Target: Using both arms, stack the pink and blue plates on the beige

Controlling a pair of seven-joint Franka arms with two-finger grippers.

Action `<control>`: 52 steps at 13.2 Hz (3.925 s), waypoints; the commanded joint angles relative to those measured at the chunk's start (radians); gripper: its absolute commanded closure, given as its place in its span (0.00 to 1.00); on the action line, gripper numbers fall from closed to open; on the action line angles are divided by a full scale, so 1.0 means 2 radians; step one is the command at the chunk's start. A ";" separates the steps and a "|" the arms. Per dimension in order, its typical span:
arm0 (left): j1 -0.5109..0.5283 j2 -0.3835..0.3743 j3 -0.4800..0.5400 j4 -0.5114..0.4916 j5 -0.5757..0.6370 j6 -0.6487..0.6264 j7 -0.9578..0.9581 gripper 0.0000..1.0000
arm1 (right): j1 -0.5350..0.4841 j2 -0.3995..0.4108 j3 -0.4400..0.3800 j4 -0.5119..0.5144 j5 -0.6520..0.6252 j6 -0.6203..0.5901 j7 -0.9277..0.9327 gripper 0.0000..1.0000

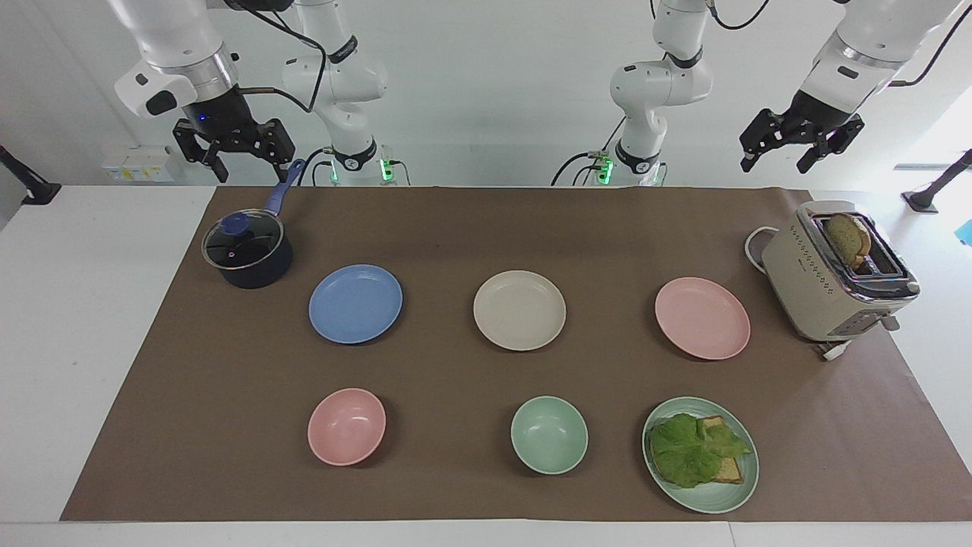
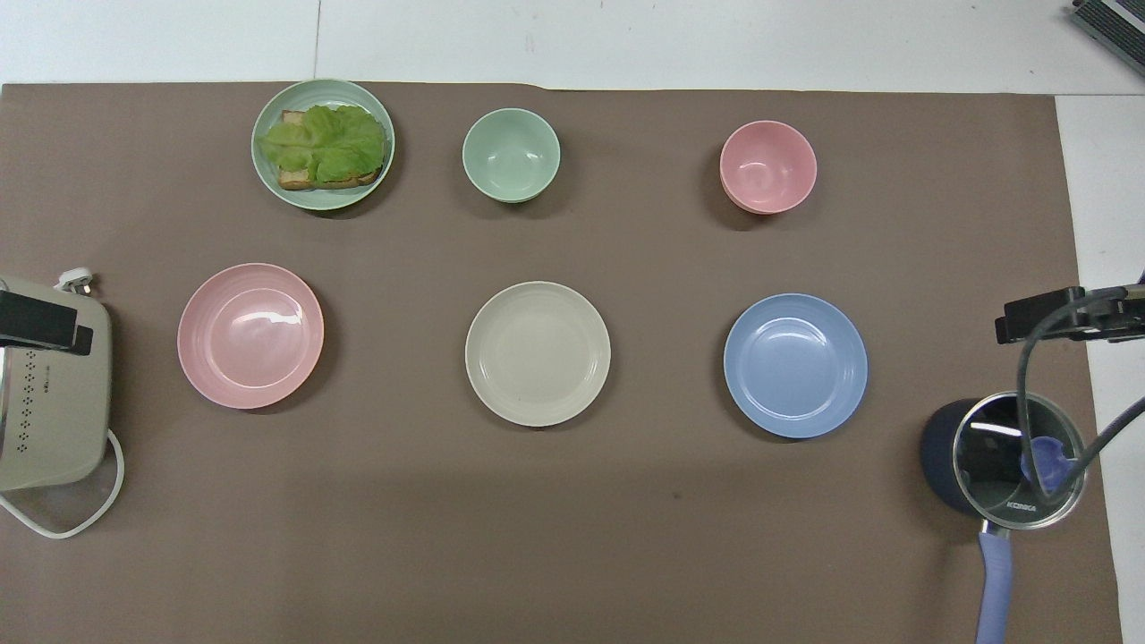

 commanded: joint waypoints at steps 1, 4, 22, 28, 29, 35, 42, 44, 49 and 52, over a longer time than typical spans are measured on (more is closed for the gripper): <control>-0.003 -0.016 0.004 -0.023 0.003 0.005 0.005 0.00 | -0.006 -0.004 0.002 0.000 0.007 -0.003 -0.011 0.00; 0.003 -0.023 0.005 -0.070 0.003 0.031 0.006 0.00 | -0.006 -0.004 0.002 0.000 0.007 -0.003 -0.011 0.00; 0.059 0.132 0.011 -0.303 0.005 0.416 0.024 0.00 | -0.006 -0.004 0.002 0.000 0.007 -0.003 -0.011 0.00; 0.058 0.142 0.011 -0.308 0.005 0.416 0.018 0.98 | -0.006 -0.004 0.002 0.000 0.007 -0.003 -0.011 0.00; 0.059 0.141 0.011 -0.304 0.005 0.408 0.020 1.00 | -0.006 -0.004 0.002 0.000 0.007 -0.003 -0.011 0.00; 0.066 0.142 0.011 -0.227 0.001 0.275 0.043 1.00 | -0.006 -0.004 0.002 0.000 0.007 -0.003 -0.011 0.00; 0.057 0.123 0.008 -0.171 -0.127 0.162 0.024 1.00 | -0.006 -0.004 0.002 0.000 0.007 -0.003 -0.011 0.00; 0.027 0.123 -0.002 -0.173 -0.154 0.173 -0.031 1.00 | -0.006 -0.004 0.002 0.000 0.007 -0.003 -0.011 0.00; -0.066 0.122 -0.003 -0.181 -0.194 0.232 -0.135 1.00 | -0.006 -0.004 0.002 0.000 0.007 -0.003 -0.011 0.00; -0.122 0.110 -0.003 -0.209 -0.208 0.282 -0.183 1.00 | -0.006 -0.004 0.002 0.000 0.007 -0.003 -0.011 0.00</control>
